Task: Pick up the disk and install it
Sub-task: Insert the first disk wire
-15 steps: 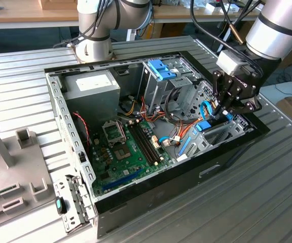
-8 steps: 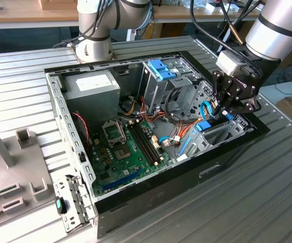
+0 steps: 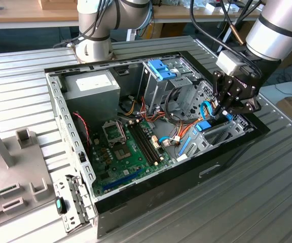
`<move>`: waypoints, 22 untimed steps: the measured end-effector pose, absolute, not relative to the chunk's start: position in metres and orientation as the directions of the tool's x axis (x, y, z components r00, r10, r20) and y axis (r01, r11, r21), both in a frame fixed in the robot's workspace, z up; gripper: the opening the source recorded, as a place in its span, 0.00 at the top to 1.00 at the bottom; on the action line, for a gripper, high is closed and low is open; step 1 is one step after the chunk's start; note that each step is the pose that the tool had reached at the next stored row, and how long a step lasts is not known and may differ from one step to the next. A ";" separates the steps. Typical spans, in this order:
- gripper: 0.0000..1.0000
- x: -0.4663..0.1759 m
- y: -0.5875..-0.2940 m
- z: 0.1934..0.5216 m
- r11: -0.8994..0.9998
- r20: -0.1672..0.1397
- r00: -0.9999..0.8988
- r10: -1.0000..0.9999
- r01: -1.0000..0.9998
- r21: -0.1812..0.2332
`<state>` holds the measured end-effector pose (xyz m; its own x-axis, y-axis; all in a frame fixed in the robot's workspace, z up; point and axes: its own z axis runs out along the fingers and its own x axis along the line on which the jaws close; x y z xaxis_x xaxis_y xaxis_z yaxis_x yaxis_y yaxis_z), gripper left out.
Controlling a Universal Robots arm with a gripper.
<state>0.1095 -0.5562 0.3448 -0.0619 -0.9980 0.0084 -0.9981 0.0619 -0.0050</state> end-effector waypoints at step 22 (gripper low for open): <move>0.83 0.110 -0.559 0.337 0.062 -0.008 -0.062 -0.998 -0.998 -0.004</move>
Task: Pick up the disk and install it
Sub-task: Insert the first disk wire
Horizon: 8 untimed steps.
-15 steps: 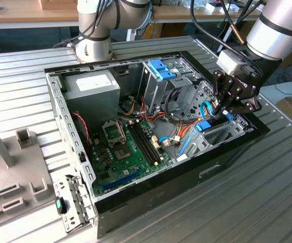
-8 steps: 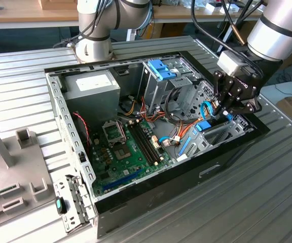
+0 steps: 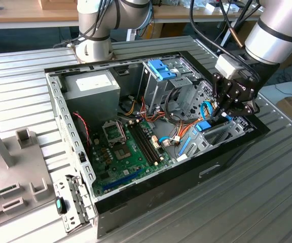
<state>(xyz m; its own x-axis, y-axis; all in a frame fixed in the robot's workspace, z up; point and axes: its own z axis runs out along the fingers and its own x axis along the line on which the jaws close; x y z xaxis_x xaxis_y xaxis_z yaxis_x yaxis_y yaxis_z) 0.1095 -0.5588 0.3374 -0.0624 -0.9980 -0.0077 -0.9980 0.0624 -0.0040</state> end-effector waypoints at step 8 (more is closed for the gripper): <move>0.70 0.110 -0.559 0.337 0.062 -0.008 -0.062 -0.998 -0.998 -0.004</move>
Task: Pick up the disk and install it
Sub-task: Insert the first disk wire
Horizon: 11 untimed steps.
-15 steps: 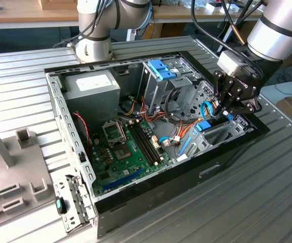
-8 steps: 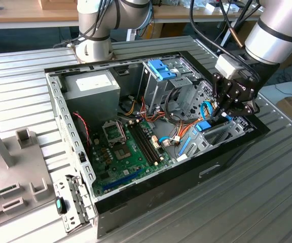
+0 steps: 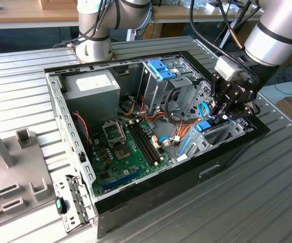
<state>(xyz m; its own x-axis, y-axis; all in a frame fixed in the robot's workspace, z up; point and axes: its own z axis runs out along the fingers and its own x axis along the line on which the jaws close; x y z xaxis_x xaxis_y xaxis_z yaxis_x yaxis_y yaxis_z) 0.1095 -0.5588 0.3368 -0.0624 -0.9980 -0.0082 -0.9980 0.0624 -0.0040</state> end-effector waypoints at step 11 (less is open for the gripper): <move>0.70 0.109 -0.559 0.406 0.062 -0.008 -0.062 -0.998 -0.998 -0.005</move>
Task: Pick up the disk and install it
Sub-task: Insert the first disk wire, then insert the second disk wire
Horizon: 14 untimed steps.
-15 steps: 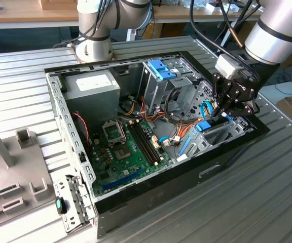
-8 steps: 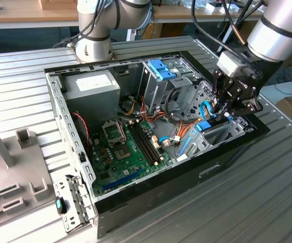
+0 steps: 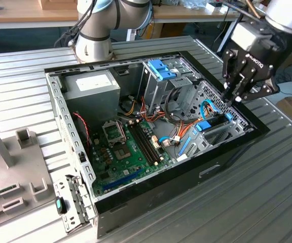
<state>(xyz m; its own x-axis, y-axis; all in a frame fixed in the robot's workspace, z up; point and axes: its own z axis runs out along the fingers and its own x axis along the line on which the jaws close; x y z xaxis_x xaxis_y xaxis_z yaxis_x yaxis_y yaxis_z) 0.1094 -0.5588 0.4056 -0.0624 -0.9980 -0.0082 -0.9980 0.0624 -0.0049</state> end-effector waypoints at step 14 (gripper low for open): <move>0.70 0.109 -0.559 0.414 0.062 -0.009 -0.062 -0.998 -0.998 -0.005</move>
